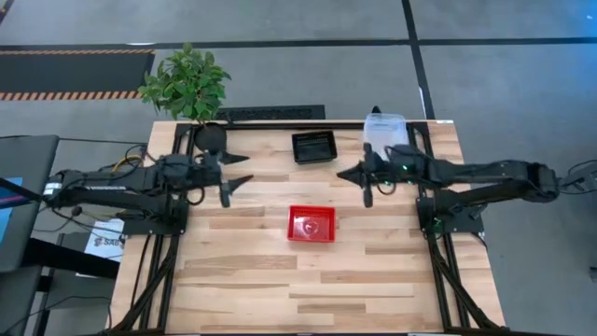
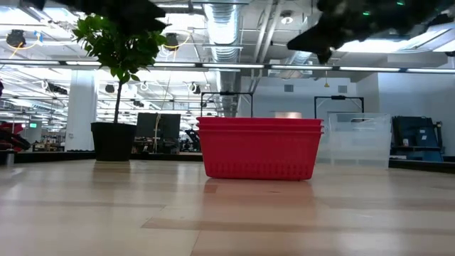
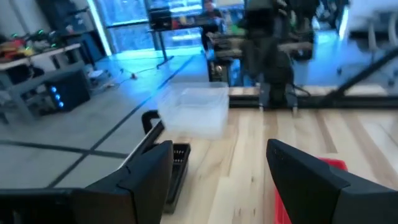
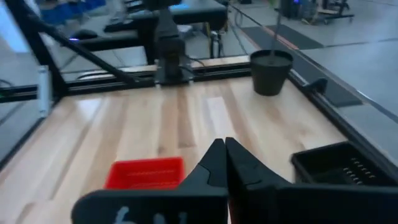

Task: Stack baskets by color
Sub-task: Return to Home Position

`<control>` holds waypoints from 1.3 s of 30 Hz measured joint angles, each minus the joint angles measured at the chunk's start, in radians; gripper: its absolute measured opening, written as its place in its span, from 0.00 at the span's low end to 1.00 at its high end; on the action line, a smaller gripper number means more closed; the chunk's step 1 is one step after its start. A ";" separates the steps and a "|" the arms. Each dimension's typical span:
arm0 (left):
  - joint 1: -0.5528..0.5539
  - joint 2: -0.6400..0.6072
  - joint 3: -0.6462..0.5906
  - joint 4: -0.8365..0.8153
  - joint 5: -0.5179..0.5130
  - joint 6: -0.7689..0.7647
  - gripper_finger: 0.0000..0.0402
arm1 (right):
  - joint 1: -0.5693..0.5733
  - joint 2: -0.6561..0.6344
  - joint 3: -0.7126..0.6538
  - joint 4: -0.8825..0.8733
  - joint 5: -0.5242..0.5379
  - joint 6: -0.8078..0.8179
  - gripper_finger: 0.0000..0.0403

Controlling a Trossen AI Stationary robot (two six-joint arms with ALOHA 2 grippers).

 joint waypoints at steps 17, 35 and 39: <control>0.029 -0.605 -0.456 -0.008 -0.023 -0.284 0.61 | 0.070 -0.144 -0.347 0.254 0.065 0.107 0.01; 0.027 -0.738 -0.530 -0.134 0.098 -0.290 0.61 | 0.120 -0.330 -0.610 0.359 0.154 0.212 0.01; 0.027 -0.737 -0.530 -0.139 0.141 -0.283 0.61 | 0.169 -0.429 -0.610 0.286 0.150 0.205 0.01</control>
